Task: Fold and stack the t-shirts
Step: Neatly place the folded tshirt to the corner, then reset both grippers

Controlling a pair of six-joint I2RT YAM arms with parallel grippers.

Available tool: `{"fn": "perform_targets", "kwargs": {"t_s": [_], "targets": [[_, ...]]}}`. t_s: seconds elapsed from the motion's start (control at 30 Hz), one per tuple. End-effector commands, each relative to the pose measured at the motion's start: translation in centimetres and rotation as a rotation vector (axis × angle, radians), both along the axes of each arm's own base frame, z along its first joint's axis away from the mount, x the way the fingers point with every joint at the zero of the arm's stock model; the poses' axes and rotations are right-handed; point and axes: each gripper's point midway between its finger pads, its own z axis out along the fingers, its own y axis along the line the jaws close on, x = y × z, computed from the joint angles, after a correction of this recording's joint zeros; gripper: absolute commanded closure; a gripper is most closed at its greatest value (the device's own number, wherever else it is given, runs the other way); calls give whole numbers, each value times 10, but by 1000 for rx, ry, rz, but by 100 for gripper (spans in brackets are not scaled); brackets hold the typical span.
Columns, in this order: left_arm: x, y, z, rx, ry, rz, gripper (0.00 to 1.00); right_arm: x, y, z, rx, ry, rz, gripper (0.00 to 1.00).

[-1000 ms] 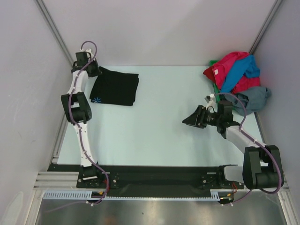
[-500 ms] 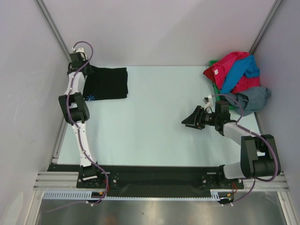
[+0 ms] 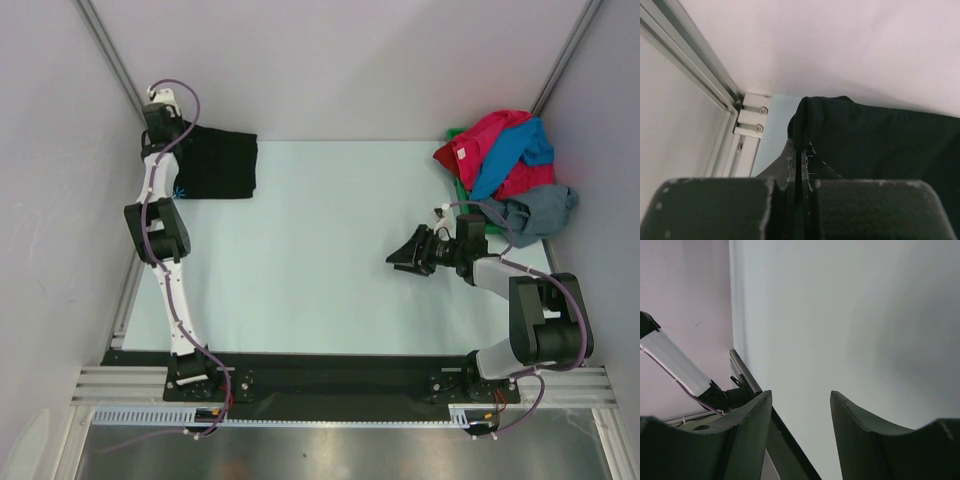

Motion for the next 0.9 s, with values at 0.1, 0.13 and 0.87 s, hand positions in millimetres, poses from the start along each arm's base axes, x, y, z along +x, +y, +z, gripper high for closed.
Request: {"fn": "perform_targets", "kwargs": {"t_s": [0.1,0.13,0.87], "targets": [[14,24,61,96,-178,69,55,13,7,12,31,-49,14,44],[13,28,60,100,-174,97,35,13,8,12,30,-48,16,44],[-210,-182,47,-734,6,-43,0,-19,-12,22,-102,-78,-254,35]]}}
